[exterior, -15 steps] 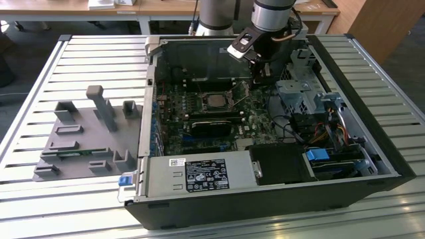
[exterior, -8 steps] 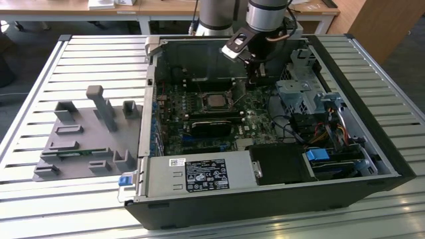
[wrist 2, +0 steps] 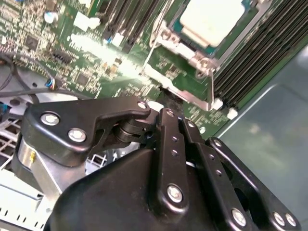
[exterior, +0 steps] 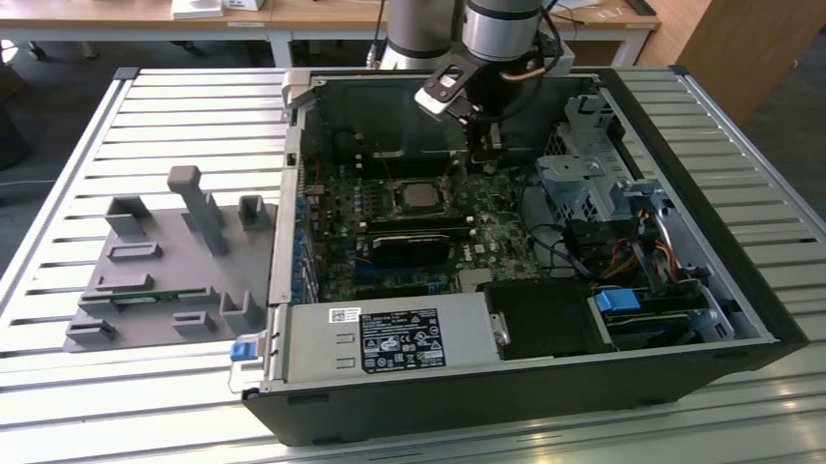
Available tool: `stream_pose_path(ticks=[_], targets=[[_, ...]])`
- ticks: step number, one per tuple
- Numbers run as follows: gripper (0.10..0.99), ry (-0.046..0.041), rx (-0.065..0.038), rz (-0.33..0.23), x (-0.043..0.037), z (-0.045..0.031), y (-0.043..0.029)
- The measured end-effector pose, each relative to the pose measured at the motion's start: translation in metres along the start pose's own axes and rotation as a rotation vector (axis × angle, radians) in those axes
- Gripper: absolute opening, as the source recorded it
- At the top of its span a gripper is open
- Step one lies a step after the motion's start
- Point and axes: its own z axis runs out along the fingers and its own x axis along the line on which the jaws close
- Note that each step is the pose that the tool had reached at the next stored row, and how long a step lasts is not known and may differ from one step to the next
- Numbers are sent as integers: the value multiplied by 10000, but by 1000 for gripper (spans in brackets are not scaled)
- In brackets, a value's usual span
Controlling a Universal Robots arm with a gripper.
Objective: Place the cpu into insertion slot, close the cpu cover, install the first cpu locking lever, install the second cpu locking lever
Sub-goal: 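Close the cpu cover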
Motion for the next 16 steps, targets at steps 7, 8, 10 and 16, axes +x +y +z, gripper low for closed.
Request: stream_pose_path(ticks=[7,8,10,16], targets=[[106,1,-1,-1,7,-1,-191],[106,2,-1,-1,8,1,-212],[106,-1,0,-1,10,4,-251],[106,-2,0,-1,14,41,-324]])
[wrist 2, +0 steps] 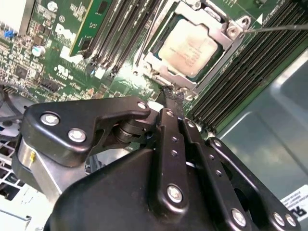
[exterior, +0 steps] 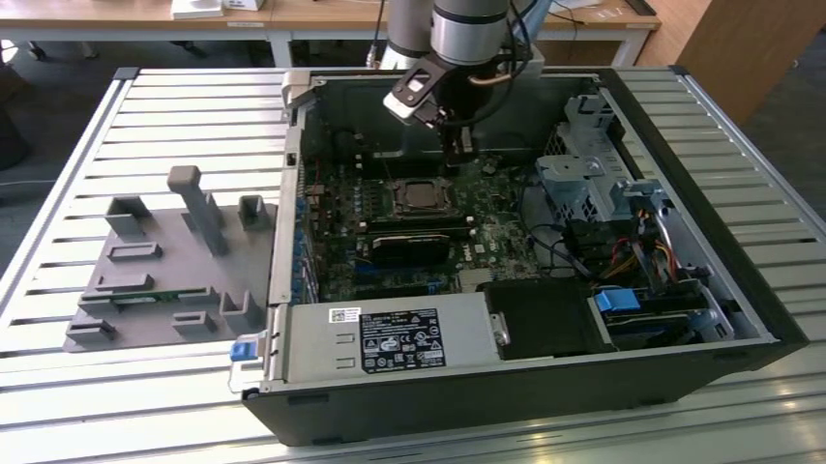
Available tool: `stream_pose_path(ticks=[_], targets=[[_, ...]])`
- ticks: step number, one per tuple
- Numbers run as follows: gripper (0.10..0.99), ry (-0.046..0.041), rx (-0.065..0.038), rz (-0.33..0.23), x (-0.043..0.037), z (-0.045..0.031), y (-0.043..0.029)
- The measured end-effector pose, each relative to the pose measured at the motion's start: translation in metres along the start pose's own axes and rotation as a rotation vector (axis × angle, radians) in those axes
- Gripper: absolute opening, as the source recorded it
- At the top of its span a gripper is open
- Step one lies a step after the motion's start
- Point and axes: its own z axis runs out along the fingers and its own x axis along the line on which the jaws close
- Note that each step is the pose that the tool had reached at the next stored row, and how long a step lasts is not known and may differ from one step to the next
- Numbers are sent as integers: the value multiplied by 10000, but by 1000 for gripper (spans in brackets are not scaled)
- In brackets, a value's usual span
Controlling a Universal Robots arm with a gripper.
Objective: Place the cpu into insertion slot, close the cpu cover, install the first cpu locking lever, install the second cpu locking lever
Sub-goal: 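Close the cpu cover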
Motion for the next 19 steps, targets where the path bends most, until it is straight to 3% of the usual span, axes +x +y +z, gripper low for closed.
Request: stream_pose_path(ticks=[4,12,19], targets=[[106,-2,6,-1,1,19,-37],[106,-2,5,0,8,26,-202],[106,-1,5,0,11,25,-268]])
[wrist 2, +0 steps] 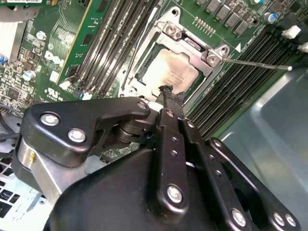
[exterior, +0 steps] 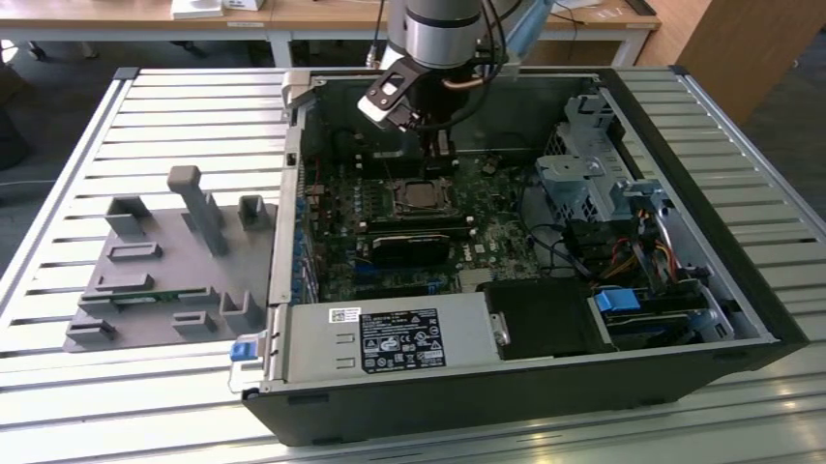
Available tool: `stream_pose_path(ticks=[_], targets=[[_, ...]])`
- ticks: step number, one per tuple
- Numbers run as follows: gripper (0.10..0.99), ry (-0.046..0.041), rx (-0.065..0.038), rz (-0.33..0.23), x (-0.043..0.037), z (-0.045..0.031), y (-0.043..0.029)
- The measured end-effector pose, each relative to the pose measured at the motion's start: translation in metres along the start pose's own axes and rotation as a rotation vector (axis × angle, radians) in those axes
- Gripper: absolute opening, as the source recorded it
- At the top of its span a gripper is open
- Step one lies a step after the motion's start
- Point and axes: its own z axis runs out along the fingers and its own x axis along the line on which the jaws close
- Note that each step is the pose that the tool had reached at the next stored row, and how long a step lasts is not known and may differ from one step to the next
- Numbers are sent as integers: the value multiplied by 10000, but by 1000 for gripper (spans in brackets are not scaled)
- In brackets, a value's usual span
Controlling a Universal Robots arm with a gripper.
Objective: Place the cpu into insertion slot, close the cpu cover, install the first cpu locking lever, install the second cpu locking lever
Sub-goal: 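Close the cpu cover, then install the first cpu locking lever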
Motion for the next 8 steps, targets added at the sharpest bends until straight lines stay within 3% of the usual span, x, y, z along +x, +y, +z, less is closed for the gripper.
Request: stream_pose_path(ticks=[8], targets=[[106,0,-1,-1,1,0,-17]])
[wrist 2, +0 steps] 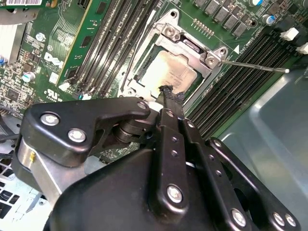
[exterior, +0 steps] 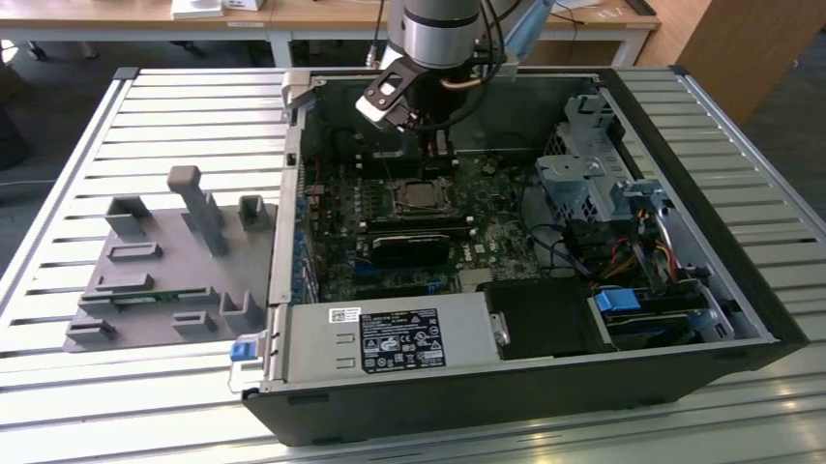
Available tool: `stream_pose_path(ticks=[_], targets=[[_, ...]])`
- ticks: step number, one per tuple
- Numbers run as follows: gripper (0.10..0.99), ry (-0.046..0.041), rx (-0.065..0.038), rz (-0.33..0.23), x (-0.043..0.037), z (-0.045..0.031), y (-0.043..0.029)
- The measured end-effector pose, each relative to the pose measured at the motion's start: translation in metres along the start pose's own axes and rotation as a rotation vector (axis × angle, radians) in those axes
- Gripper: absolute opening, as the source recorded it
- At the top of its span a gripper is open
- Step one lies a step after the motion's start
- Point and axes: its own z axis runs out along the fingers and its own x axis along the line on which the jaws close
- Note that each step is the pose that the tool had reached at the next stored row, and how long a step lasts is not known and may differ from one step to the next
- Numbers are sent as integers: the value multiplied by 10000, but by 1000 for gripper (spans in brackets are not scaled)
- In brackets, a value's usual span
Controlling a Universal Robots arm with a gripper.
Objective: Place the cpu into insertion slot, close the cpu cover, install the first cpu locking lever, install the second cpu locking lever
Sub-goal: 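Install the first cpu locking lever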
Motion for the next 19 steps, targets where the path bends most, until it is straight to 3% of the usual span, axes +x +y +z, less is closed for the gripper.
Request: stream_pose_path(ticks=[10,19], targets=[[106,-14,1,1,-2,-54,1],[106,-20,2,1,-8,-196,4]])
